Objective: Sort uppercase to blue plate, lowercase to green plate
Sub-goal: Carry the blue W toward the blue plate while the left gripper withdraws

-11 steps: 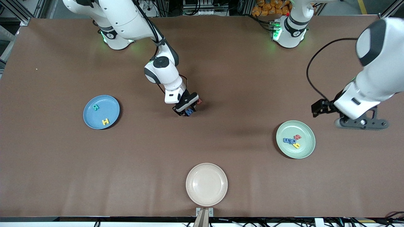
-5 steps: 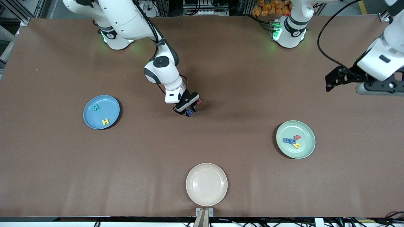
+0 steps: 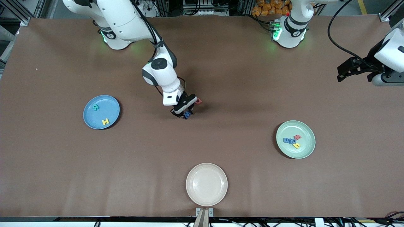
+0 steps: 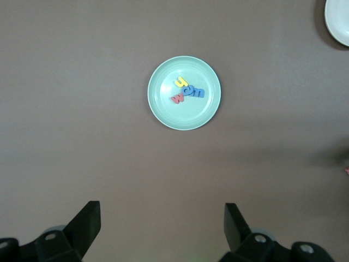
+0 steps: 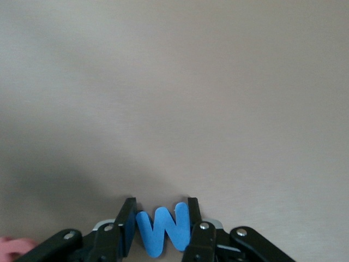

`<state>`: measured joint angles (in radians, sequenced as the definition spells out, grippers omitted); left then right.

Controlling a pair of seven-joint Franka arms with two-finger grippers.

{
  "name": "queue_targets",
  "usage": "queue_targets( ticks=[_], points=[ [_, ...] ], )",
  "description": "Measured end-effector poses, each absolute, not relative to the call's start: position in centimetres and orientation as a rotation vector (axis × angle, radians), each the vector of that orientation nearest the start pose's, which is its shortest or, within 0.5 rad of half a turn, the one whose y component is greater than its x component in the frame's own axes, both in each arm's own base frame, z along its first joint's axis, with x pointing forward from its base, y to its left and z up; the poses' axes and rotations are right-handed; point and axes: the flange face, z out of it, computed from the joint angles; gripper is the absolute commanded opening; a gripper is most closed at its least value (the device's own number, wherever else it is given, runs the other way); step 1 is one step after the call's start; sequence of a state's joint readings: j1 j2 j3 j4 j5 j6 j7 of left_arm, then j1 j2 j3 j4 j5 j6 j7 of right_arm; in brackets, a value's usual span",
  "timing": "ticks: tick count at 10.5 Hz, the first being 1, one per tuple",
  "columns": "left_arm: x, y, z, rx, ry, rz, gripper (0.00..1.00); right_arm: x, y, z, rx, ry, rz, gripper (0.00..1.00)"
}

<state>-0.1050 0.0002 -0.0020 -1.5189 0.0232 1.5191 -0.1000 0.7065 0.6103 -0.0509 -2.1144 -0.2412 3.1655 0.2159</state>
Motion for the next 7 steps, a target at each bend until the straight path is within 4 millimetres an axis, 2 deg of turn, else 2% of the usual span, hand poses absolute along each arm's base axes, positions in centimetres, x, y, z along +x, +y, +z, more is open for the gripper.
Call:
queue_targets(
  ticks=[4,7],
  points=[
    [54.6,-6.2,64.7,-3.119,0.027,-0.012,1.00,51.7,32.0,17.8,-2.862,-1.134,-0.598,0.36],
    [54.6,-6.2,64.7,-3.119,0.026,-0.011,1.00,55.4,24.7,20.6,-2.946,-1.206,-0.504,0.35]
  ],
)
